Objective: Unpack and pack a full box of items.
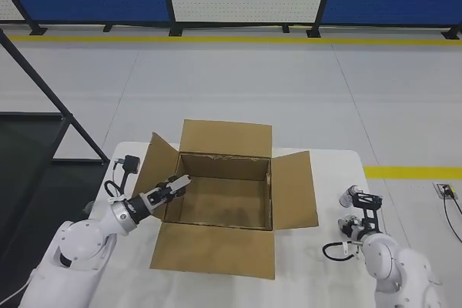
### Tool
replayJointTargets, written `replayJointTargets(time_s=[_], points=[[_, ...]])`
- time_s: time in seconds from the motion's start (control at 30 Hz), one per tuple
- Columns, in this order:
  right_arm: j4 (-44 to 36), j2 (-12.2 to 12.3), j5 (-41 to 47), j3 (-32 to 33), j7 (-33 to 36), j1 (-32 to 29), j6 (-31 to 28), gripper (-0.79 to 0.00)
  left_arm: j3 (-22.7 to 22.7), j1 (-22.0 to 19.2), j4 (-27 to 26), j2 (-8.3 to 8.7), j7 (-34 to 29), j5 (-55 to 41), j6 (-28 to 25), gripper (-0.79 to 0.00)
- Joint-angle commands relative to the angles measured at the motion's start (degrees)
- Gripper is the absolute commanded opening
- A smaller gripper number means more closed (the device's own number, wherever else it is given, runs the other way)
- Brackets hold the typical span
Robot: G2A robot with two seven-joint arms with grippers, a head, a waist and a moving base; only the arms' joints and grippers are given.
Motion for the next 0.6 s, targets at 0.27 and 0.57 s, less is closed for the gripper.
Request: replayJointTargets(time_s=[0.27, 0.57], points=[[-8.11, 0.22, 2.46, 0.67, -3.33, -2.84, 1.61, 0.000, -1.47, 0.45, -0.24, 0.25, 0.09, -0.50, -0.54, 0.000], [-32.27, -0.21, 10.66, -3.80, -14.53, -12.22, -2.09, 0.000, -4.28, 2.16, -1.77, 0.50, 1.93, -2.64, -3.57, 0.000]])
